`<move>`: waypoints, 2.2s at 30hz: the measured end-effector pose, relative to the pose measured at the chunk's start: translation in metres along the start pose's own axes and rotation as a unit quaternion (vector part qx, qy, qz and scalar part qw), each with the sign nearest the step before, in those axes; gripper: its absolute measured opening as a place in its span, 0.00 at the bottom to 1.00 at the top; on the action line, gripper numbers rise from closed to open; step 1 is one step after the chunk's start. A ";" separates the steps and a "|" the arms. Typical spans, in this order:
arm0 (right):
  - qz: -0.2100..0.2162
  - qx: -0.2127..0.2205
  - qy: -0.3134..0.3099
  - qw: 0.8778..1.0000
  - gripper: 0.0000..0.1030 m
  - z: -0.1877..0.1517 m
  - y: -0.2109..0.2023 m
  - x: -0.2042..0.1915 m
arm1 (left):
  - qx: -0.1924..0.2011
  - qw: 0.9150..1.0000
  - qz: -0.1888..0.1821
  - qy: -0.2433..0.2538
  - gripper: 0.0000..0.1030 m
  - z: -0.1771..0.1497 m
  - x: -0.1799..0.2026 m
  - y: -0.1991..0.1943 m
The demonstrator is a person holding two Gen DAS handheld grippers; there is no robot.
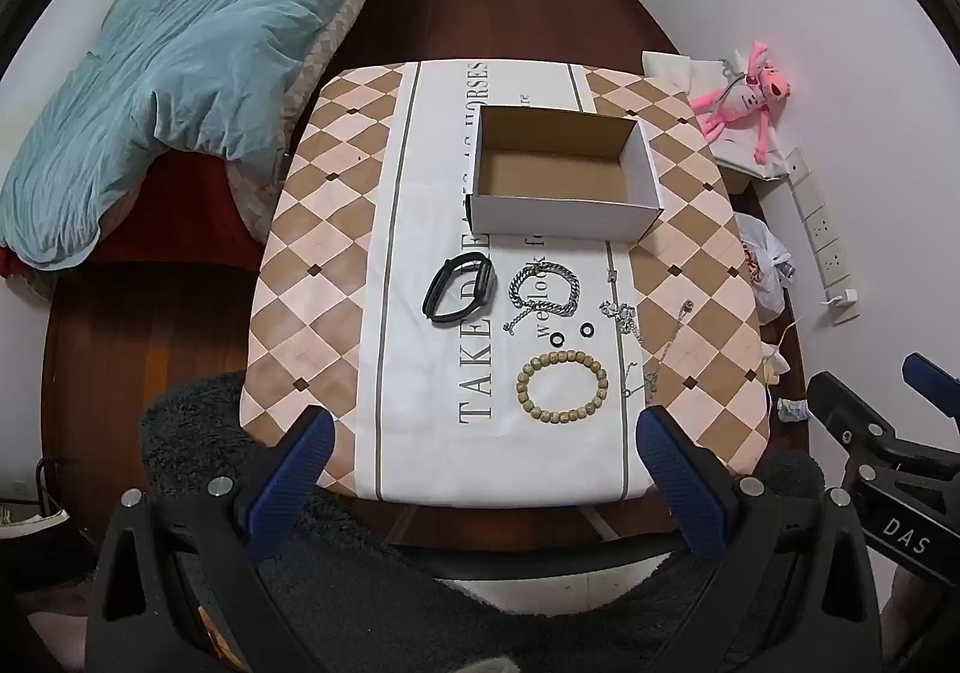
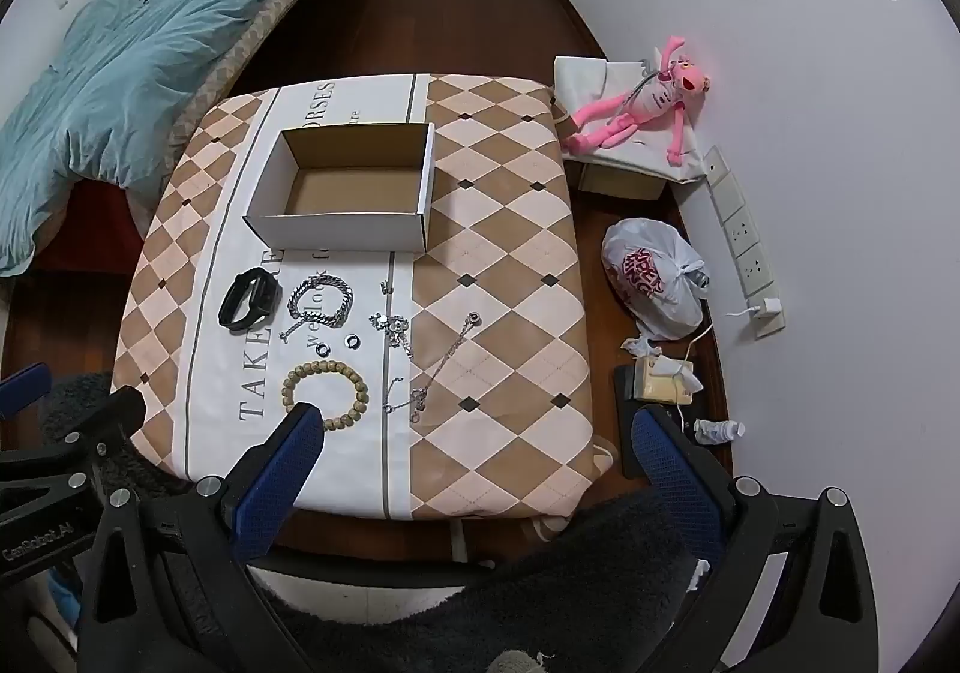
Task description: Organize jewelry
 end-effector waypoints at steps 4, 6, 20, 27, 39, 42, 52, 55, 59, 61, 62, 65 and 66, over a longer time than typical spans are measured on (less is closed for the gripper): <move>0.003 0.001 0.002 1.000 1.00 0.000 -0.002 0.001 | 0.000 1.000 0.001 0.001 1.00 0.000 -0.002 0.000; 0.003 0.002 0.002 1.000 1.00 0.001 -0.004 0.001 | 0.001 1.000 0.000 0.001 1.00 0.005 0.000 -0.007; 0.004 0.004 0.001 1.000 1.00 0.001 -0.004 0.000 | 0.007 1.000 0.004 0.001 1.00 0.005 0.000 -0.012; 0.004 0.007 0.001 1.000 1.00 0.004 -0.005 -0.001 | 0.007 1.000 0.005 0.000 1.00 0.004 -0.001 -0.012; 0.005 0.012 0.000 1.000 1.00 0.005 -0.011 -0.001 | 0.011 1.000 0.002 -0.001 1.00 0.005 -0.002 -0.014; 0.005 0.013 0.000 1.000 1.00 0.006 -0.012 -0.001 | 0.013 1.000 0.001 -0.001 1.00 0.007 -0.002 -0.017; 0.006 0.016 0.001 1.000 1.00 0.008 -0.017 0.002 | 0.016 1.000 -0.002 -0.001 1.00 0.008 0.001 -0.020; 0.006 0.016 0.001 1.000 1.00 0.008 -0.017 0.002 | 0.016 1.000 -0.001 -0.001 1.00 0.008 0.001 -0.020; 0.006 0.017 0.001 1.000 1.00 0.007 -0.017 0.001 | 0.016 1.000 -0.002 -0.001 1.00 0.008 0.002 -0.021; 0.006 0.017 0.001 1.000 1.00 0.008 -0.017 0.001 | 0.016 1.000 -0.002 -0.001 1.00 0.008 0.002 -0.021; 0.006 0.017 0.001 1.000 1.00 0.007 -0.017 0.001 | 0.016 1.000 -0.002 0.000 1.00 0.007 0.001 -0.020; 0.006 0.016 0.001 1.000 1.00 0.007 -0.017 0.001 | 0.016 1.000 -0.002 -0.001 1.00 0.007 0.001 -0.020; 0.006 0.016 0.001 1.000 1.00 0.007 -0.017 0.001 | 0.016 1.000 -0.002 -0.001 1.00 0.008 0.002 -0.021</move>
Point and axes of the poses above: each gripper's, at about its wrist camera, not at the fingertips, and y roughly the way its jaws point, x to its right, z to its top, the point moved 7 cm from there along y, roughly the way its jaws point, and after that the axes turned 2 degrees about -x, right-handed, at the moved point
